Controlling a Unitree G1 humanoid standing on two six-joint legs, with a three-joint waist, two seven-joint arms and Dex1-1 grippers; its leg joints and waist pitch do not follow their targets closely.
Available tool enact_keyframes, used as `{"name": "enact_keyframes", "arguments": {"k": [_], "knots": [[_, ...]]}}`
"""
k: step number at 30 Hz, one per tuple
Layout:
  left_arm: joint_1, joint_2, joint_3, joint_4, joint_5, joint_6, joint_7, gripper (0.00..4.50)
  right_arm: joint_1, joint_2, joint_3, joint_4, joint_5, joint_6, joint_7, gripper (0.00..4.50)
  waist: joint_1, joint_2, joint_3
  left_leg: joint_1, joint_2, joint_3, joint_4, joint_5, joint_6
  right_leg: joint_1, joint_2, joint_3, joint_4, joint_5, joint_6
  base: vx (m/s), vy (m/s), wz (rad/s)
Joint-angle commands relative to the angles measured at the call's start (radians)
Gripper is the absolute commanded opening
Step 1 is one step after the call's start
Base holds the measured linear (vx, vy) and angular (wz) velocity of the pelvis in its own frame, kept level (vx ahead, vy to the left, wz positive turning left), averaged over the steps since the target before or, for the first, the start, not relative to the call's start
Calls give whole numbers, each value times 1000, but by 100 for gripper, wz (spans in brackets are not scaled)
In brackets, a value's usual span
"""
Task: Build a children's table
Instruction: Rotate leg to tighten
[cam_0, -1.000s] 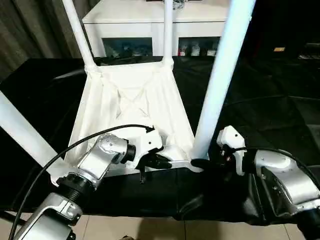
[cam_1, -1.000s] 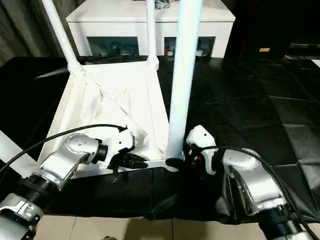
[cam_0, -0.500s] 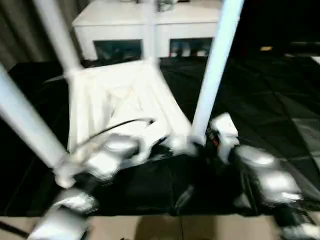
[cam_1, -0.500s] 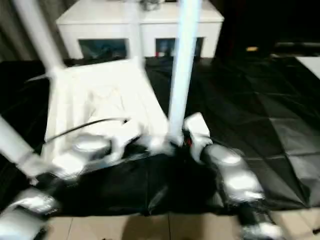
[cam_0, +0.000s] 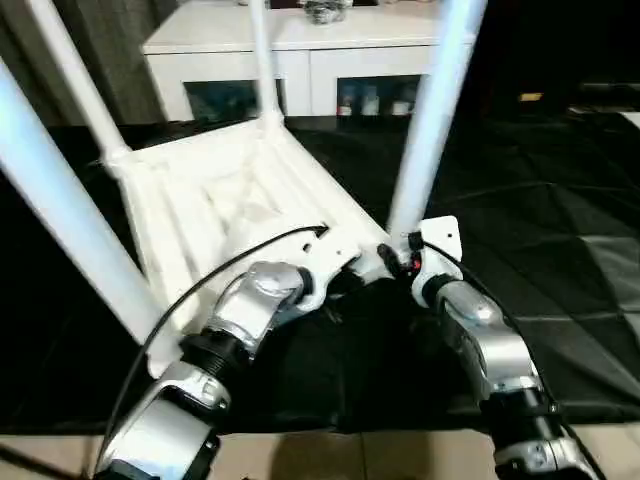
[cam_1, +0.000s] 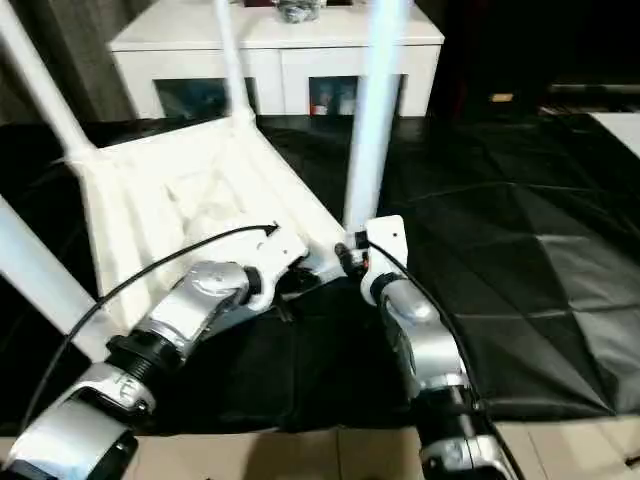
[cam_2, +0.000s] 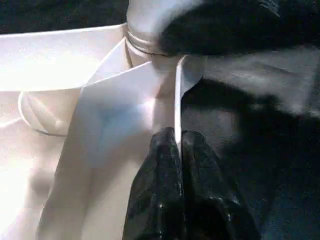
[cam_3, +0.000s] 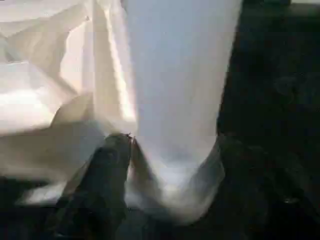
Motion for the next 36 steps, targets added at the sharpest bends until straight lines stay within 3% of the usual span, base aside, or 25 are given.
{"name": "enact_keyframes", "arguments": {"k": [1, 2, 3, 5, 8, 9, 10, 11, 13, 16, 17, 18, 19, 26, 30, 36], "knots": [[-3, 18, 19, 21, 13, -5, 40, 0, 4, -3, 11, -5, 14, 12, 20, 331, 1, -14, -49, 9, 24, -25, -89, -389, -9, 33, -23, 13, -83, -386, -137, 0, 0, 0], [1, 22, 16, 17, 15, -6, 26, 0, 8, -23, 4, -30, 24, 25, 45, 345, -1, -19, -48, 10, 24, -25, -88, -389, -7, 32, -23, 13, -84, -388, -138, 0, 0, 0], [5, 26, 16, 14, 16, -9, 17, 0, 21, -54, 8, -69, 48, 48, 104, 356, -1, -18, -48, 15, 25, -24, -87, -393, 2, 31, -21, 13, -85, -388, -141, 0, 0, 0], [8, 29, 16, 13, 18, -10, 10, 0, 37, -85, 15, -107, 69, 71, 165, 356, 1, -18, -48, 13, 28, -23, -86, -378, 11, 32, -22, 16, -81, -357, -149, 0, 0, 0], [15, 46, 3, 14, 28, -26, -28, 0, 109, -229, 54, -215, 86, 77, 345, 356, 5, -16, -48, 14, 30, -21, -84, -364, 23, 34, -22, 17, -81, -321, -159, 0, 0, 0], [23, 63, -17, 10, 28, -75, -84, 0, 152, -314, 42, -249, 82, 55, 415, 356, 12, -12, -47, 14, 32, -19, -83, -362, 27, 36, -22, 18, -83, -316, -157, 0, 0, 0], [31, 75, -33, 0, 21, -115, -141, 0, 169, -347, 21, -249, 82, 44, 434, 356, 15, -15, -49, 13, 30, -19, -81, -357, 35, 37, -24, 19, -83, -316, -162, 0, 0, 0], [34, 80, -40, -5, 20, -121, -158, 0, 173, -357, 11, -245, 81, 41, 438, 356, 15, -18, -49, 9, 28, -19, -81, -351, 38, 39, -25, 18, -83, -317, -165, 0, 0, 0], [48, 105, -69, -19, 27, -182, -222, 0, 189, -403, -30, -218, 77, 27, 448, 356, 13, -12, -50, 9, 27, -19, -79, -346, 44, 38, -26, 17, -82, -333, -173, 0, 0, 0], [65, 142, -107, -30, 33, -284, -320, 0, 195, -455, -76, -157, 55, 24, 414, 356, 14, -5, -49, 15, 30, -18, -79, -356, 39, 32, -23, 15, -84, -328, -192, 0, 0, 0], [70, 145, -109, -33, 26, -308, -345, 0, 196, -466, -88, -143, 53, 24, 405, 356, 12, -6, -49, 14, 30, -18, -79, -359, 37, 33, -23, 15, -82, -328, -195, 0, 0, 0], [72, 146, -107, -33, 21, -323, -359, 0, 199, -476, -93, -140, 58, 26, 403, 356, 18, -7, -50, 23, 31, -14, -77, -369, 34, 27, -22, 17, -84, -325, -202, 0, 0, 0], [77, 140, -102, -47, -2, -338, -388, 0, 200, -476, -96, -141, 64, 30, 396, 356, 21, -4, -50, 25, 32, -13, -77, -370, 35, 27, -22, 17, -82, -316, -208, 0, 0, 0], [94, 111, -92, -106, -81, -362, -499, 0, 203, -430, -54, -162, 49, 24, 395, 356, 48, -6, -53, 19, 35, -8, -73, -277, 63, 34, -26, 19, -66, -223, -229, 0, 0, 0], [111, 112, -83, -127, -110, -384, -545, 0, 200, -420, -36, -157, 43, 11, 390, 356, 61, -5, -52, 20, 36, -7, -72, -262, 65, 35, -30, 20, -67, -262, -214, 0, 0, 0], [123, 119, -63, -140, -105, -429, -556, 0, 195, -411, -34, -147, 32, -1, 381, 356, 60, -5, -52, 18, 35, -8, -74, -268, 60, 34, -29, 20, -69, -295, -191, 0, 0, 0]]}}
